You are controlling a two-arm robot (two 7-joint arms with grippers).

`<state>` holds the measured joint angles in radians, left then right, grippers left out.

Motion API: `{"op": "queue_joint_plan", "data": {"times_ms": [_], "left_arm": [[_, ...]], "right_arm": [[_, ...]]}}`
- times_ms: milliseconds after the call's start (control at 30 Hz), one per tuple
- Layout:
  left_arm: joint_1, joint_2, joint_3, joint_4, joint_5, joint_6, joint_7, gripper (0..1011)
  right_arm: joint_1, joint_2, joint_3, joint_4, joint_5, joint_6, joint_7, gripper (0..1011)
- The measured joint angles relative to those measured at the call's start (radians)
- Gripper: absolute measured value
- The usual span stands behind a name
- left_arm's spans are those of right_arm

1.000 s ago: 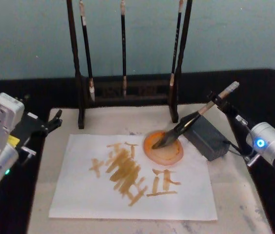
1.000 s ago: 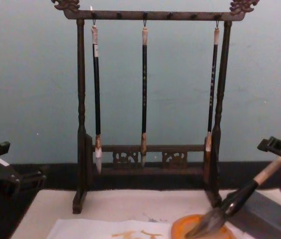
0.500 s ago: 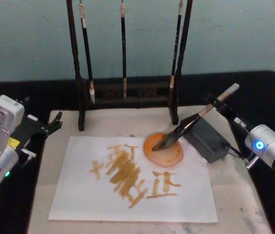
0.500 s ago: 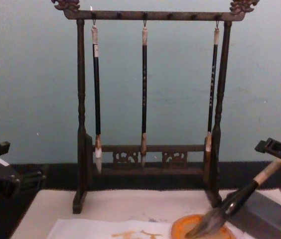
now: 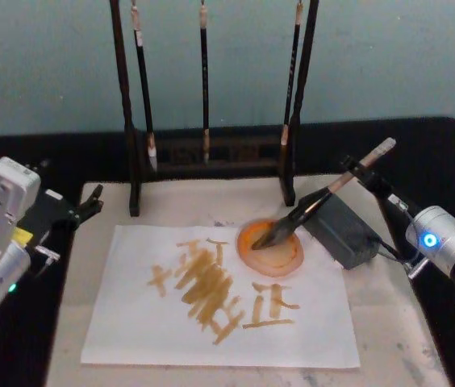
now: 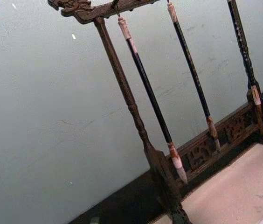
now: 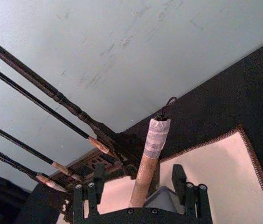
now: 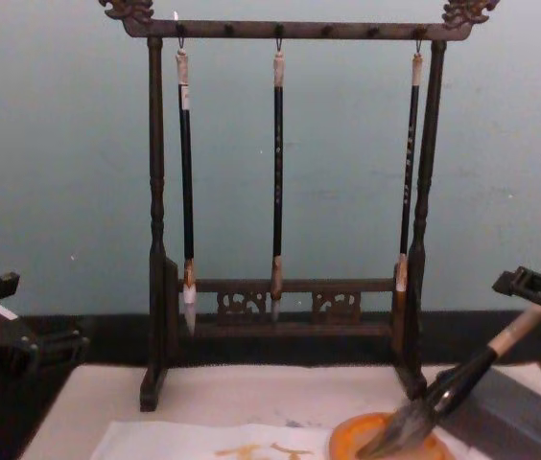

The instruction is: Pick up the brush from the inkstone, write on the paper, then place the brush back to its original position.

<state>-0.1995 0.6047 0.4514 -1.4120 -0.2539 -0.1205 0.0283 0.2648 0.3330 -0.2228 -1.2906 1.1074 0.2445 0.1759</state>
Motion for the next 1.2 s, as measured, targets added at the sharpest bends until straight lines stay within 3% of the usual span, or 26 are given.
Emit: {"op": "queue_joint_plan", "data": {"times_ms": [233,867,1200], "left_arm": [[0.0,0.0,0.0,0.0,0.0,0.0,0.0,1010],[0.0,0.0,0.0,0.0,0.0,0.0,0.0,1010],[0.0,0.0,0.0,0.0,0.0,0.0,0.0,1009]], "right_arm": [[-0.001,0.0,0.001,-0.001,-0.001,0.0,0.0,795],[-0.001,-0.001,0.002,-0.002,-0.002,0.001,-0.001,178],[-0.001,0.0,0.002,-0.002,-0.003,0.001,-0.001,175]]}}
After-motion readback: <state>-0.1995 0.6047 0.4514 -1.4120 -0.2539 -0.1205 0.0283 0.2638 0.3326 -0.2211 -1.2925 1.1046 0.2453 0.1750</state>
